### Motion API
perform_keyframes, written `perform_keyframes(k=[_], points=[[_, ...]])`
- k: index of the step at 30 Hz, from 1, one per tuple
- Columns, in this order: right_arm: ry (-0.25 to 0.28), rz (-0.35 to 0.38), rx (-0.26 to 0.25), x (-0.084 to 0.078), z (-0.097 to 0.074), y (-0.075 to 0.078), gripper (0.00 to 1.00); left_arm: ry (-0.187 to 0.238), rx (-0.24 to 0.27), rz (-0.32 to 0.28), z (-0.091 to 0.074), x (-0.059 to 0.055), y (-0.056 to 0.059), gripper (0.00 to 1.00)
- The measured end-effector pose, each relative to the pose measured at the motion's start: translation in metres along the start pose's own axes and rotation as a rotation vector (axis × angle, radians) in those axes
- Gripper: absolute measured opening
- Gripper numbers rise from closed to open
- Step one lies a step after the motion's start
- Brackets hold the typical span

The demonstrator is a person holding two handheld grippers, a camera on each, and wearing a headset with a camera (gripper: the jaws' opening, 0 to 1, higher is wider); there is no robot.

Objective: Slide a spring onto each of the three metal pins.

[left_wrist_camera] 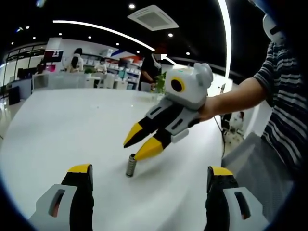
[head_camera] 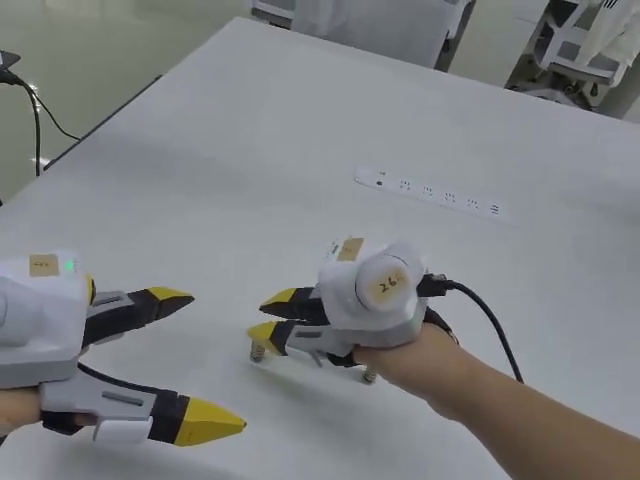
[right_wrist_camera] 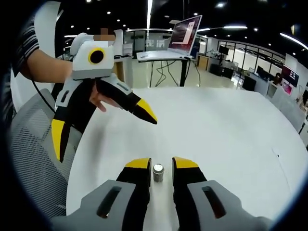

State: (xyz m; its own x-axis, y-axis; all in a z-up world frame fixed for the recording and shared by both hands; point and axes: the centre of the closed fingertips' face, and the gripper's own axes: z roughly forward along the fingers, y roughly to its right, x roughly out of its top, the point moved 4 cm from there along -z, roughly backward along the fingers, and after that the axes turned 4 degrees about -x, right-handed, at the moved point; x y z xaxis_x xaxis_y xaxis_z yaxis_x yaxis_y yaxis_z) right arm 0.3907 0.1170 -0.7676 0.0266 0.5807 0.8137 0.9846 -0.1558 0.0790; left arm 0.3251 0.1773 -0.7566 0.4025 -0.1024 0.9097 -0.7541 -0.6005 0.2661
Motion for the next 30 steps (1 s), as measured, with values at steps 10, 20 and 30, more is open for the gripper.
perform_keyframes(k=[10,20,30], points=[[0.074,0.045,-0.070,0.003,-0.036,0.011,0.29,-0.004,-0.010,0.018,0.006,0.008,0.002,0.95],[0.096,0.091,-0.130,-0.021,-0.074,0.011,0.38,-0.001,-0.029,0.032,0.018,0.017,0.008,0.97],[0.125,0.154,-0.200,-0.045,-0.107,0.009,0.56,0.006,-0.029,0.041,0.026,0.024,0.011,0.98]])
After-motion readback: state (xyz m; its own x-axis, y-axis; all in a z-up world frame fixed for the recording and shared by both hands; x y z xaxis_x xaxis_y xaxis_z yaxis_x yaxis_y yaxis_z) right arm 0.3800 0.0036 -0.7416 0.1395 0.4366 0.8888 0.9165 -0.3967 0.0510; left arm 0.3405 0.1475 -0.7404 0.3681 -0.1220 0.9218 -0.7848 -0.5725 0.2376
